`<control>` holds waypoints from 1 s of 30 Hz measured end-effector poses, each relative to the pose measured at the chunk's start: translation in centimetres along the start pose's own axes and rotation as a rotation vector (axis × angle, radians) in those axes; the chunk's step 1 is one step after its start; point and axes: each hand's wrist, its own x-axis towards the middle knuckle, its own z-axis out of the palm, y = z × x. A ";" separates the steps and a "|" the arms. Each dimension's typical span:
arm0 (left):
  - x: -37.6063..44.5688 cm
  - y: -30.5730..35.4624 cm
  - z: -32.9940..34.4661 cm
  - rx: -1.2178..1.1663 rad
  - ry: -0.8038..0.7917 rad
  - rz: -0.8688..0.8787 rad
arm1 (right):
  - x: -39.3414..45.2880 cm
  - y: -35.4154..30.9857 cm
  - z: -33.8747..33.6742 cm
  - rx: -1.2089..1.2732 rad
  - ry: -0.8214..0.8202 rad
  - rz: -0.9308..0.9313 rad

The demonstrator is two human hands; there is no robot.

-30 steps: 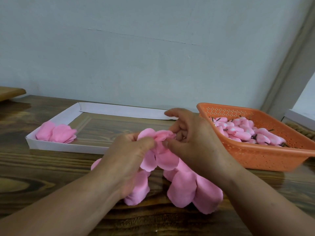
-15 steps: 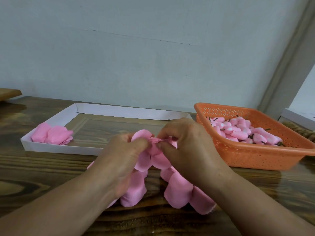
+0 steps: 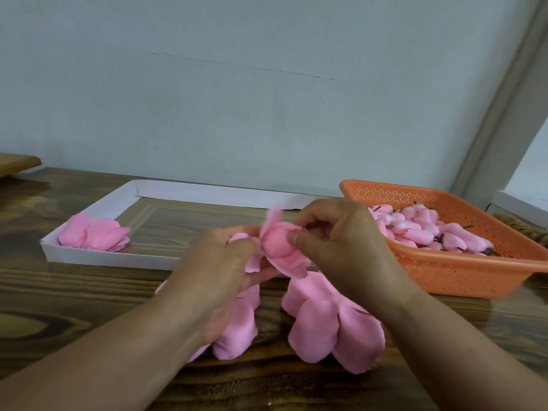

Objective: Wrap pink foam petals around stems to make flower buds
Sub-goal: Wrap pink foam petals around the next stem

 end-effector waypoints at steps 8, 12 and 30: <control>-0.1 0.1 -0.2 0.125 -0.018 0.012 | -0.3 -0.9 -0.5 -0.326 -0.138 -0.217; -0.1 -0.1 -0.4 0.207 -0.076 -0.028 | -0.3 -1.1 -1.1 -0.322 -0.237 -0.232; -0.1 -0.2 -0.3 0.278 -0.053 0.020 | -0.5 -1.3 -0.7 -0.348 -0.219 -0.195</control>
